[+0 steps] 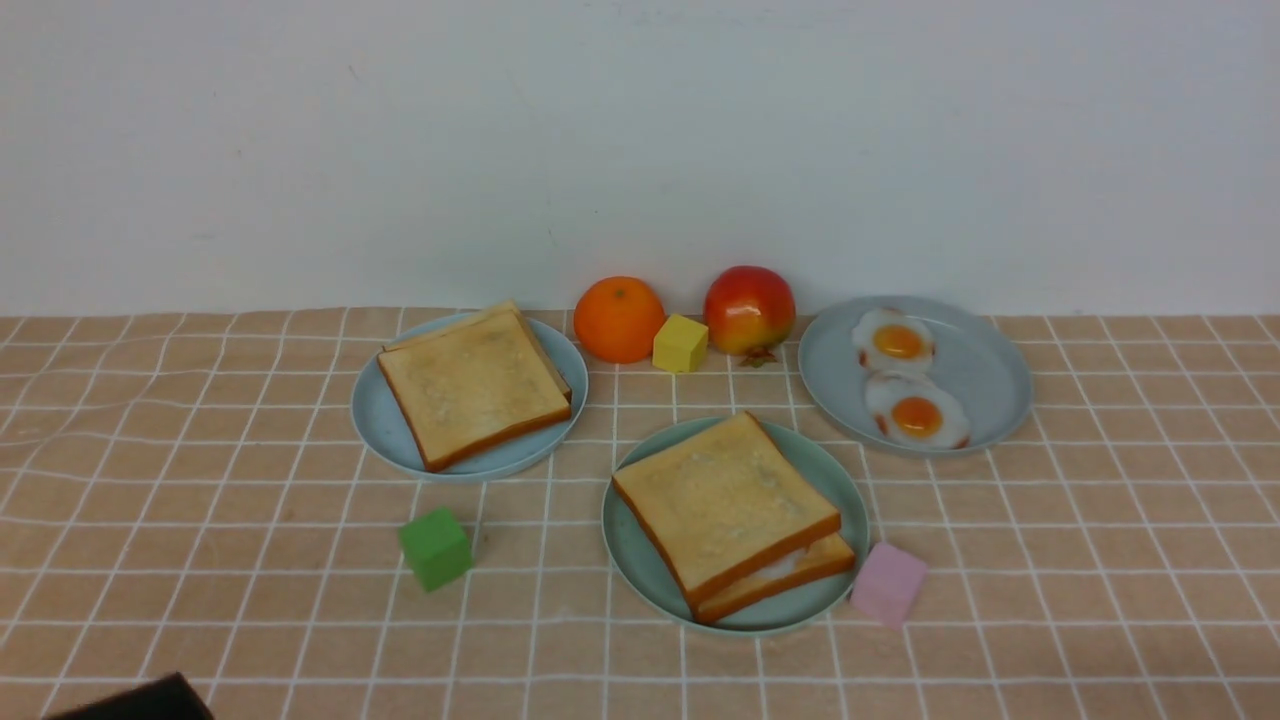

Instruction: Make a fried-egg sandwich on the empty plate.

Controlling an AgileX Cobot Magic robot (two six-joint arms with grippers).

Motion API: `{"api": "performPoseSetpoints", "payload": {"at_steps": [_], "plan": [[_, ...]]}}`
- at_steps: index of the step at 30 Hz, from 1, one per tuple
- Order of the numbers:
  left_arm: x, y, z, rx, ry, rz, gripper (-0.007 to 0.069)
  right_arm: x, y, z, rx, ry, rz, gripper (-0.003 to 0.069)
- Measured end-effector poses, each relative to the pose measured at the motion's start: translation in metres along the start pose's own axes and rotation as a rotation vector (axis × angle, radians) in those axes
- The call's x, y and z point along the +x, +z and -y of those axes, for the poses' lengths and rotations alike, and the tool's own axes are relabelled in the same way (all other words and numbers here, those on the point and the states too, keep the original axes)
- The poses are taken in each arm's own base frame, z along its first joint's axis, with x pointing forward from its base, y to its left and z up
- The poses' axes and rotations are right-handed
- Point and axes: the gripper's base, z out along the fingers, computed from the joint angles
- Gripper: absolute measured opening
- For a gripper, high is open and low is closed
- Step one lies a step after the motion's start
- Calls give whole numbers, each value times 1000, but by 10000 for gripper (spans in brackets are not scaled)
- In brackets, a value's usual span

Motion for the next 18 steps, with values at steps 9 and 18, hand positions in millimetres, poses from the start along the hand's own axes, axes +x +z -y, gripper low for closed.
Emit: {"api": "performPoseSetpoints", "payload": {"at_steps": [9,18], "plan": [[41,-15,-42,-527,137,43,-13,0,0,0,0,0,-1,8],[95,-42,-56,-868,-63,-287,-13,0,0,0,-1,2,-1,17]]}}
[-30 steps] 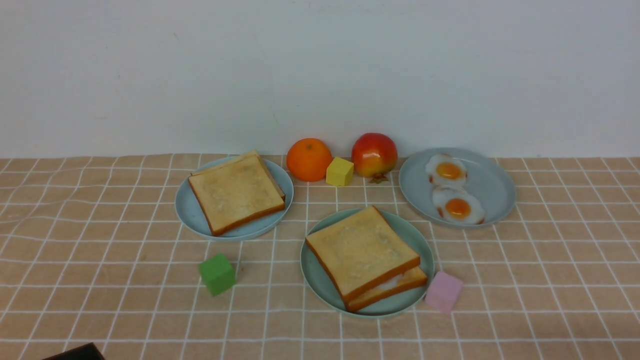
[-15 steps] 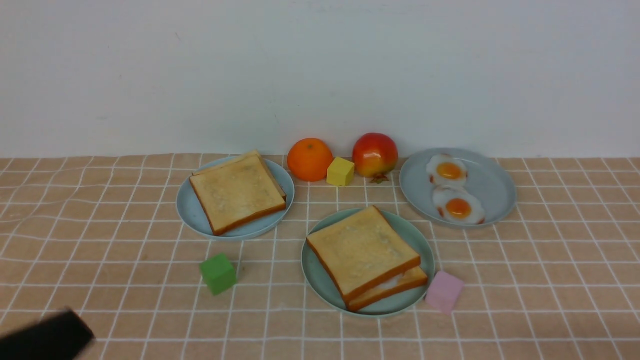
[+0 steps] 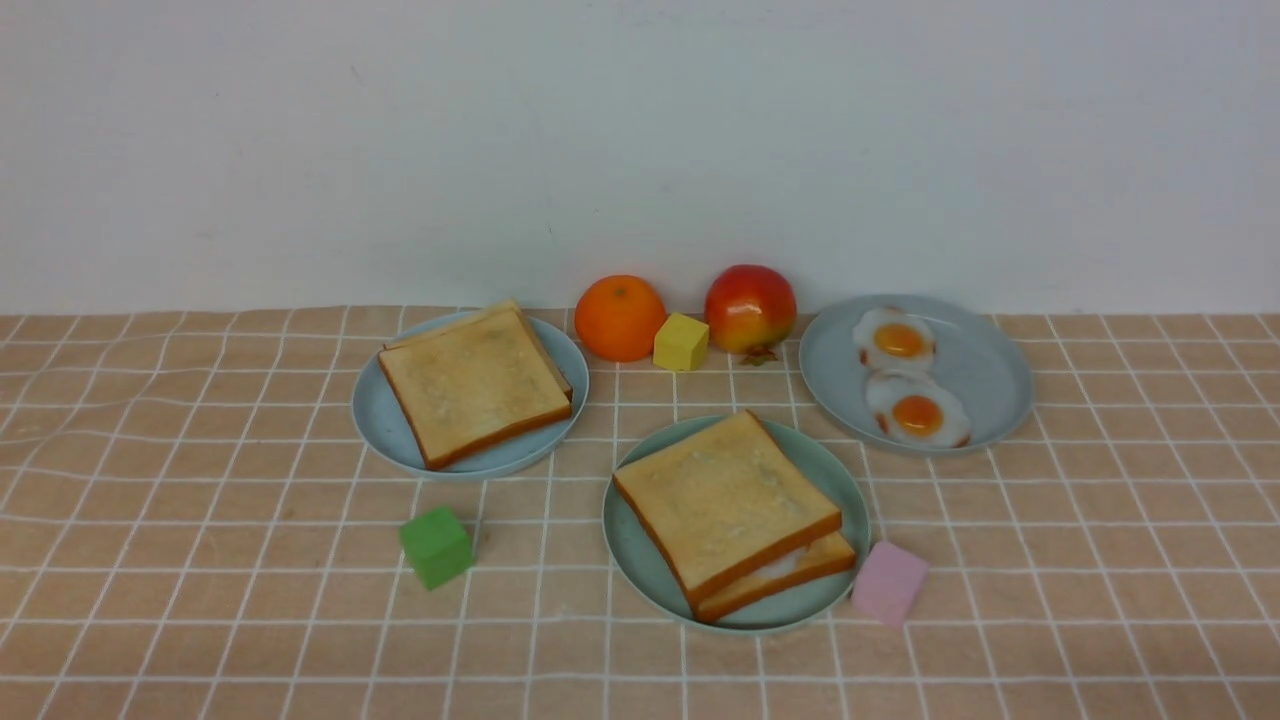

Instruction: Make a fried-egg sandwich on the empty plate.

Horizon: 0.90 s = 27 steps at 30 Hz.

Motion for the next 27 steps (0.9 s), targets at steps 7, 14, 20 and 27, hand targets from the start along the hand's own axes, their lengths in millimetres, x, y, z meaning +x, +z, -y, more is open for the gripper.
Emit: {"api": "performPoseSetpoints", "payload": {"at_steps": [7,14,20,27], "plan": [[1,0,-1,-14,-18,-9,-13,0,0,0,0,0,0,25],[1,0,-1,-14,-18,-8,-13,0,0,0,0,0,0,32],[1,0,-1,-14,-18,-8,-13,0,0,0,0,0,0,36],[1,0,-1,-14,-18,-7,-13,0,0,0,0,0,0,43]]}}
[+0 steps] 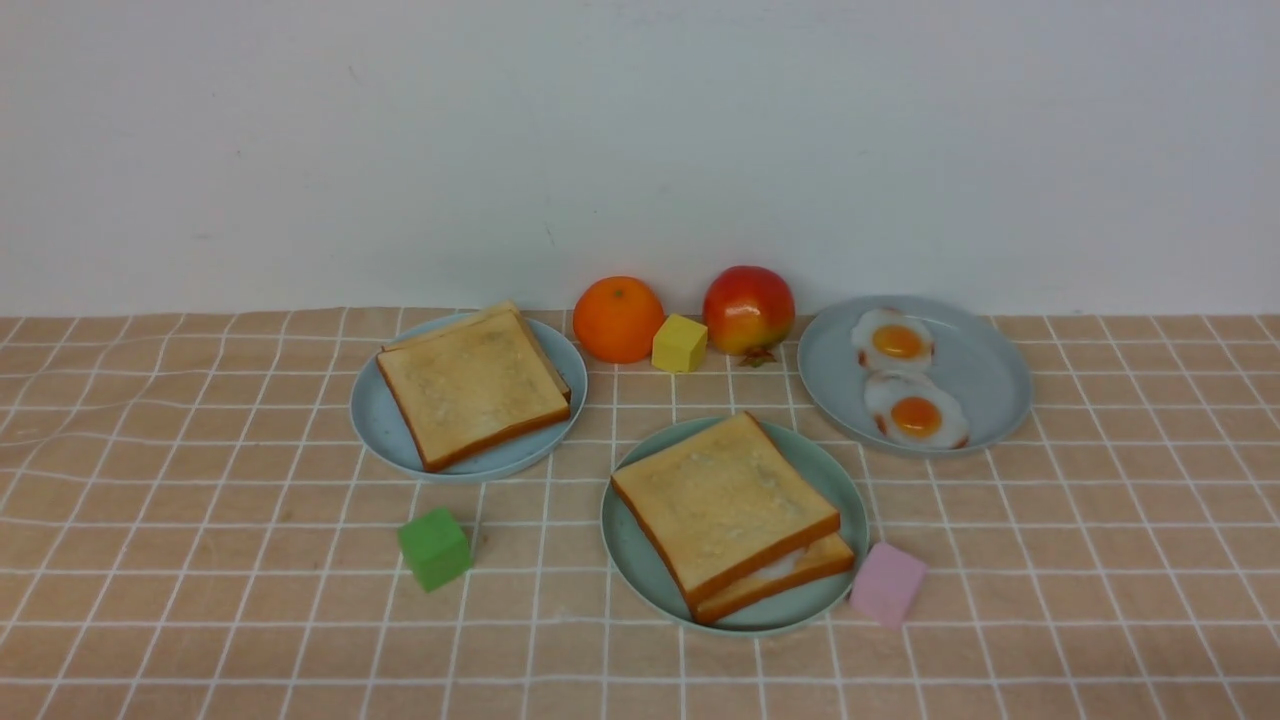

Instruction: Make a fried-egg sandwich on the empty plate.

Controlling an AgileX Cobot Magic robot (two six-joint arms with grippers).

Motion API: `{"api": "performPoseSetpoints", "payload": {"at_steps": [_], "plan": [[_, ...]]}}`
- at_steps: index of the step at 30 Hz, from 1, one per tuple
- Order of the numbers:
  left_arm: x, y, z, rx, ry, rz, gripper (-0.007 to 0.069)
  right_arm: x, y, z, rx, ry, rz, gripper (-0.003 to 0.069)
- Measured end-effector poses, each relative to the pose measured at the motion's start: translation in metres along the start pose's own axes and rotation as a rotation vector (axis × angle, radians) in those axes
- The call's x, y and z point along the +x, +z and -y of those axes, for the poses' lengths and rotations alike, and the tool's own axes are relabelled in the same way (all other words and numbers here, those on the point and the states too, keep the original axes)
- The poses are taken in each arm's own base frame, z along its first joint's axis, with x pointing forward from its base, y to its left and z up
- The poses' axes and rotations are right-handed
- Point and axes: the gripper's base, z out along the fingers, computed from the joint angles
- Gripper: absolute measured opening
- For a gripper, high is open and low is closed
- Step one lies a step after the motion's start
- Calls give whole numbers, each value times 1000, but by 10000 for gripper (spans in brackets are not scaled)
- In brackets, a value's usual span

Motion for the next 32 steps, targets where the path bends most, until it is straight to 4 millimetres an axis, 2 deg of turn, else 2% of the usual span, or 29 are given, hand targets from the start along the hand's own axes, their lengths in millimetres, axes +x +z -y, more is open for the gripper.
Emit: {"api": "performPoseSetpoints", "payload": {"at_steps": [32], "plan": [[0,0,0,-1,1,0,11,0,0,0,0,0,0,82]]}}
